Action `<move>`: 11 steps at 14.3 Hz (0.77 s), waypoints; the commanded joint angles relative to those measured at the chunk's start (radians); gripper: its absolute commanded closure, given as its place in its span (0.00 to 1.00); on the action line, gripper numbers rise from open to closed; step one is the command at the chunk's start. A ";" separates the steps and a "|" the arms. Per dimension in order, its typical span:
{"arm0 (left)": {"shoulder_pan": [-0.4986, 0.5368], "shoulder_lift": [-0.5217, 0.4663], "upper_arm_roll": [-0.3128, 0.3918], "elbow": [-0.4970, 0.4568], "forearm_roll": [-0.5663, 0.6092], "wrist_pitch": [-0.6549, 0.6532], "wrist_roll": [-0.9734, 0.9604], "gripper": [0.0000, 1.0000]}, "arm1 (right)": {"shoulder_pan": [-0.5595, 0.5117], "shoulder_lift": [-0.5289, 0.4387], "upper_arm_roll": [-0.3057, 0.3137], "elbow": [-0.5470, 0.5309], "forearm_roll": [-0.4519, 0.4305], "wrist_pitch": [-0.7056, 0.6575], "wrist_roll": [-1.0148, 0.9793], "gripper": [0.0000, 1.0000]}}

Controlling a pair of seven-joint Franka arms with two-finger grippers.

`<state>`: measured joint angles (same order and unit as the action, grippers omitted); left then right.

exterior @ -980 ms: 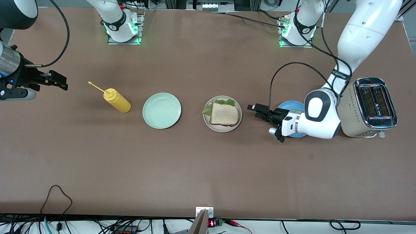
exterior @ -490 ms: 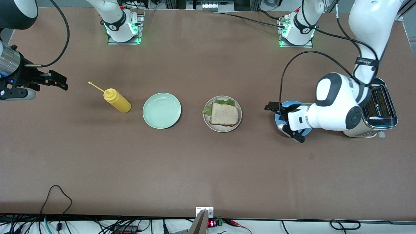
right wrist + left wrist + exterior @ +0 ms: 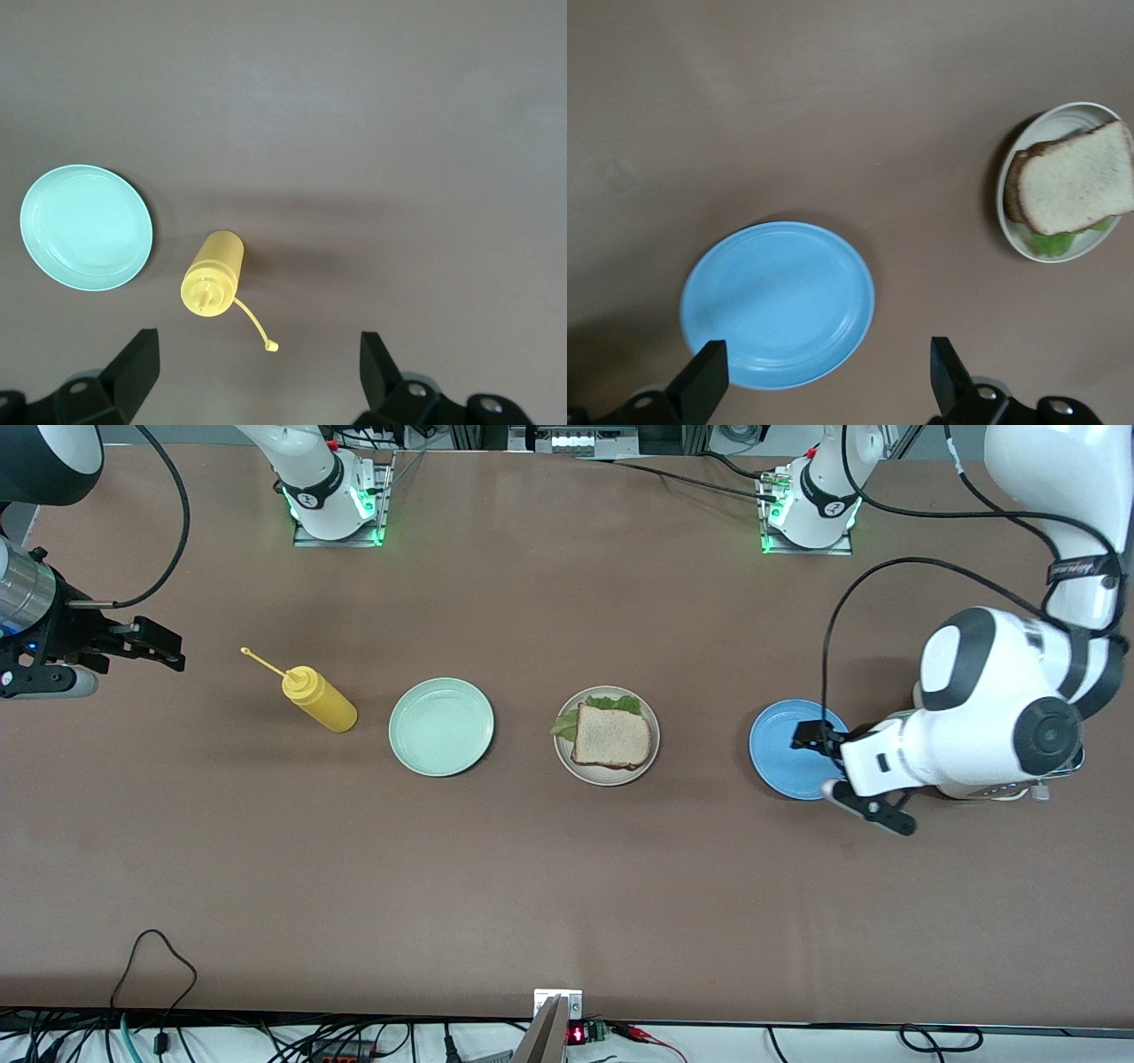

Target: Make sandwich in beige plate with both arms

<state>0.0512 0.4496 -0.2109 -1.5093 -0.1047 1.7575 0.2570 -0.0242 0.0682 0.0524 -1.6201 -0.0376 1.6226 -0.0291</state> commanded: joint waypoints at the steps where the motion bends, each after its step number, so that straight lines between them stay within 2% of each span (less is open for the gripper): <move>1: -0.065 -0.093 0.116 -0.011 -0.018 -0.016 -0.012 0.00 | -0.003 -0.007 0.003 0.002 -0.001 -0.010 0.001 0.00; 4: -0.063 -0.178 0.215 -0.012 -0.003 -0.015 -0.076 0.00 | -0.003 -0.007 0.003 0.002 -0.001 -0.012 0.001 0.00; 7: -0.056 -0.290 0.219 -0.018 0.091 -0.044 -0.232 0.00 | -0.003 -0.007 0.003 0.002 -0.001 -0.012 0.003 0.00; 8: -0.059 -0.316 0.219 -0.017 0.094 -0.100 -0.267 0.00 | -0.002 -0.007 0.003 0.002 0.001 -0.012 0.003 0.00; 11: -0.056 -0.370 0.215 -0.017 0.094 -0.156 -0.272 0.00 | -0.002 -0.007 0.003 0.002 -0.001 -0.012 0.003 0.00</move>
<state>0.0021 0.1213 0.0071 -1.5020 -0.0379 1.6284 0.0109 -0.0242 0.0682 0.0523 -1.6200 -0.0376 1.6226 -0.0291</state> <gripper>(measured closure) 0.000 0.000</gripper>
